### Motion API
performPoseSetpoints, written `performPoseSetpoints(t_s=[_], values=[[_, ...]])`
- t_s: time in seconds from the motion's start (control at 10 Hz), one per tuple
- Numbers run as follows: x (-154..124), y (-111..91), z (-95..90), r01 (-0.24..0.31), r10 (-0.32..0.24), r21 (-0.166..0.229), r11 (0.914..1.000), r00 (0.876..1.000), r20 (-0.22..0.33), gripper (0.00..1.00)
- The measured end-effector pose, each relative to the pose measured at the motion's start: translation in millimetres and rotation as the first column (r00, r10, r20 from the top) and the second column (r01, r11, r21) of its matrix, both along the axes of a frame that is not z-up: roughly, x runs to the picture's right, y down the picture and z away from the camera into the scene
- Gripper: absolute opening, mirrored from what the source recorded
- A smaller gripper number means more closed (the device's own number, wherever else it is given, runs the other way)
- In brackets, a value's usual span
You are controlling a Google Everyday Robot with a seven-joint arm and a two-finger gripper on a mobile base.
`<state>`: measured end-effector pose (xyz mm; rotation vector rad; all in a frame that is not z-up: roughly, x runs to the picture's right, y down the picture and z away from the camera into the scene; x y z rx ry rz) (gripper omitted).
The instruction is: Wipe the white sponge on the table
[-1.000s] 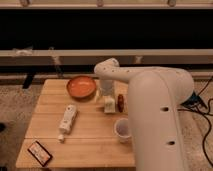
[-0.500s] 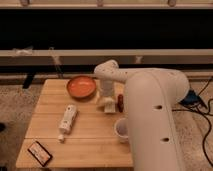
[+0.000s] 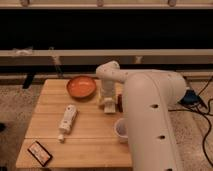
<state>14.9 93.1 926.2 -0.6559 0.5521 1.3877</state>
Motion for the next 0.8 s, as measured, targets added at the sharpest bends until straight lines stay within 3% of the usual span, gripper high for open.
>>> performPoseSetpoints(t_s=[0.5, 0.8], values=[[-4.0, -3.5, 2.9, 0.010, -0.010, 0.003, 0.9999, 1.000, 0.016, 0.05], [-43.8, -10.3, -5.8, 0.059, -0.061, 0.028, 0.9979, 0.995, 0.078, 0.00]])
